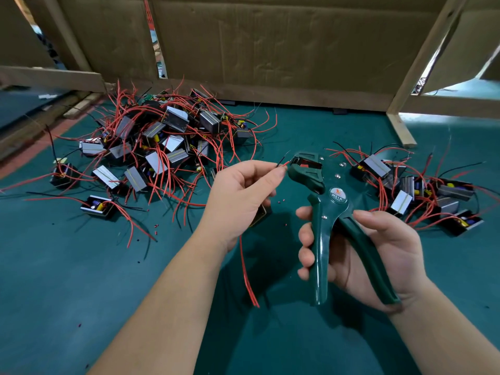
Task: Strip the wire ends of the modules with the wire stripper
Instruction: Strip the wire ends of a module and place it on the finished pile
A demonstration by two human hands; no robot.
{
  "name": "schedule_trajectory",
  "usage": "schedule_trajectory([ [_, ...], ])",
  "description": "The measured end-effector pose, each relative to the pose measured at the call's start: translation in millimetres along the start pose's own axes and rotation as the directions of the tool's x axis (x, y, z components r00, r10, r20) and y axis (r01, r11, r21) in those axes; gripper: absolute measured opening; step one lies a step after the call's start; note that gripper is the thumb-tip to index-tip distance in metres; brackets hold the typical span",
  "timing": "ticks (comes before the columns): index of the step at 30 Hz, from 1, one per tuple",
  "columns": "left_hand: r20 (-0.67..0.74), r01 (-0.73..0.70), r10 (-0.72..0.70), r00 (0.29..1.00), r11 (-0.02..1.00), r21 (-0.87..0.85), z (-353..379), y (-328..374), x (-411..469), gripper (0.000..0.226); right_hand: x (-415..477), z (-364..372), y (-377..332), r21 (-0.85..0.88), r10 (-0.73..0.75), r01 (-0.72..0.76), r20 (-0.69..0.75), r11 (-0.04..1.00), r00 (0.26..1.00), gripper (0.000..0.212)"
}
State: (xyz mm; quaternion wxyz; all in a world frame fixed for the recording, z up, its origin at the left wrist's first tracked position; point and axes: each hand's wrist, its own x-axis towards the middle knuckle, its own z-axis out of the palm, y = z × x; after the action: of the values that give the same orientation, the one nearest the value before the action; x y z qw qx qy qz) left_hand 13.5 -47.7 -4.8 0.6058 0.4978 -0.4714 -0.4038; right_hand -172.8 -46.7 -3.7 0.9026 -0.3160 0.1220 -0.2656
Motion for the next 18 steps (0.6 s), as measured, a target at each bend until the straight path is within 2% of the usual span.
schedule_trajectory([
  [4,-0.009,0.066,-0.066,0.998,0.998,0.006,-0.3,-5.1,2.2,0.005,-0.3,0.4,-0.6,-0.003,-0.020,0.020,-0.093,1.000,0.995,0.057],
  [10,0.036,0.150,-0.151,0.988,0.988,0.022,-1.1,-7.2,2.7,0.017,2.1,1.3,0.0,-0.021,-0.028,0.024,-0.198,0.999,0.980,0.059],
  [13,-0.015,0.159,-0.159,0.987,0.987,-0.001,1.8,-5.2,3.2,0.025,3.4,0.9,1.3,-0.032,-0.013,0.006,-0.210,0.999,0.978,0.060],
  [18,-0.006,0.128,-0.128,0.992,0.991,0.029,1.2,-3.7,1.6,0.019,4.8,0.8,3.1,-0.058,0.040,-0.051,-0.173,0.997,0.984,0.059],
])
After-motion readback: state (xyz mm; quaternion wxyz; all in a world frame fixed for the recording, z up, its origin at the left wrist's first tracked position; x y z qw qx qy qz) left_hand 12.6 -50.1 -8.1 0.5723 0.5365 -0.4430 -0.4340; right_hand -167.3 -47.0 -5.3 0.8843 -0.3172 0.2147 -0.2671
